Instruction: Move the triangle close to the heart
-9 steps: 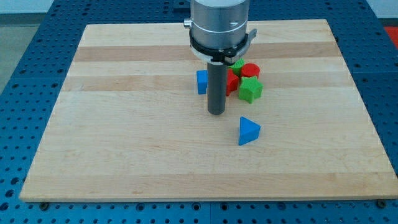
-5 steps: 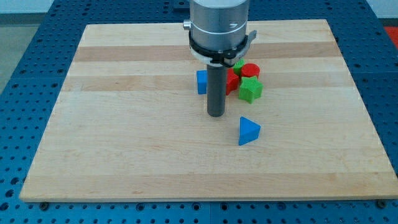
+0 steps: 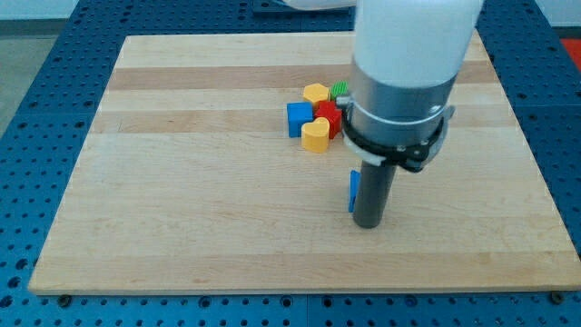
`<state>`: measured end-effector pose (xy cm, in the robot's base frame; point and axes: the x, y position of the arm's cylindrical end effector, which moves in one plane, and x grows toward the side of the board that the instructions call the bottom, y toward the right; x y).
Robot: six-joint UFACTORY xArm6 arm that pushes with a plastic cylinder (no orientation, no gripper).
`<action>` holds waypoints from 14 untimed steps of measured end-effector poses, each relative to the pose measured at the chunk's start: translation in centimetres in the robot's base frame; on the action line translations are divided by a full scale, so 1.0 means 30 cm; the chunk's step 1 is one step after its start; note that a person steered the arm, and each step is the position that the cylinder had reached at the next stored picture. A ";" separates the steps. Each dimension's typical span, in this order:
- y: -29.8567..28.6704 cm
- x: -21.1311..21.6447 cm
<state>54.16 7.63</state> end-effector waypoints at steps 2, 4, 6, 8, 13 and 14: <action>-0.015 -0.078; -0.059 -0.126; -0.128 -0.126; -0.128 -0.170; -0.116 -0.262; -0.106 -0.262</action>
<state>46.30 4.45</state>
